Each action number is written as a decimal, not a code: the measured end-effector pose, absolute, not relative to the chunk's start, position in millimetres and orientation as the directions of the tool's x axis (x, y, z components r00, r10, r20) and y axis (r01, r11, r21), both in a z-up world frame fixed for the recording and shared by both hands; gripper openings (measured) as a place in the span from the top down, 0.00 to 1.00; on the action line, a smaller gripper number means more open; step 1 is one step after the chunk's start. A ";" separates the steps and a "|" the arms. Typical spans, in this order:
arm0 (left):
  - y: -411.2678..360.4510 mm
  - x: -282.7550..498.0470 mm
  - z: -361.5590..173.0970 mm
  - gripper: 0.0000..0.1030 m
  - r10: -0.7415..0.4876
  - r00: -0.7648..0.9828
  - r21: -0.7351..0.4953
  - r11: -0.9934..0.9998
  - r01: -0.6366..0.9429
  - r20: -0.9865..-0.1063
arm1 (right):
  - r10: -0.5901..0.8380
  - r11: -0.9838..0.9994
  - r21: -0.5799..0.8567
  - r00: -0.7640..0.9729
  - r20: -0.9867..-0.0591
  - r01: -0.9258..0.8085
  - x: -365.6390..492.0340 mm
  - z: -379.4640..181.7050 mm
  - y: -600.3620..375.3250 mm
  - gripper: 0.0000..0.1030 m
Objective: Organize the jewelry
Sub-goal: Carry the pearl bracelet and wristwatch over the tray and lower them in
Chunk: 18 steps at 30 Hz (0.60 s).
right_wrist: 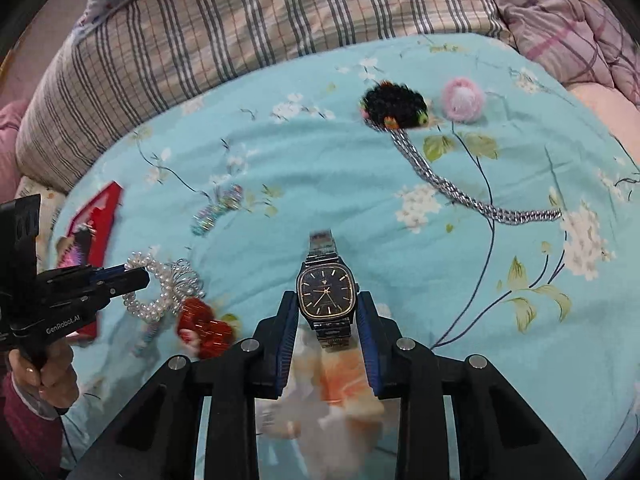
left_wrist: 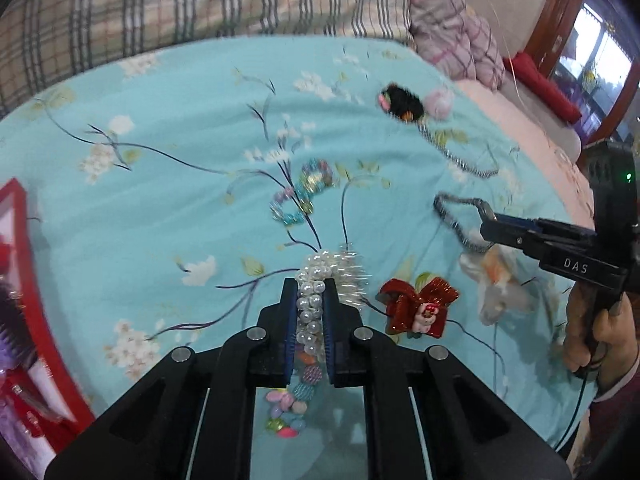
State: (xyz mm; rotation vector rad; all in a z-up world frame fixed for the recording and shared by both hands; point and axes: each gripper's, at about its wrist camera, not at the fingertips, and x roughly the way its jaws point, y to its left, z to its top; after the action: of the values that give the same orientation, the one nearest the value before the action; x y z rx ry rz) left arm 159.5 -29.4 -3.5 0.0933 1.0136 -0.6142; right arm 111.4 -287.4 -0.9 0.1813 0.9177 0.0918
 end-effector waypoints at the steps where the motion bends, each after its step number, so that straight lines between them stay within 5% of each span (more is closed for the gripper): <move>1: -26.3 158.5 0.9 0.91 -0.441 0.386 -0.208 0.832 0.514 -0.810 | 0.159 0.981 0.196 0.609 -0.777 -0.005 111.5 1.5 -285.1 0.71; 18: 68.6 135.5 41.5 0.91 -0.426 0.502 -0.251 0.890 0.380 -0.752 | 0.267 0.963 0.225 0.629 -0.730 -0.148 109.3 35.2 -206.9 0.71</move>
State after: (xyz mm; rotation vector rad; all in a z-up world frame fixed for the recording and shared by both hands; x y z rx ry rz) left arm 135.5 68.6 41.5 -0.0551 0.9241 -0.4874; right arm 109.3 -206.9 35.2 0.1484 0.8591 0.2385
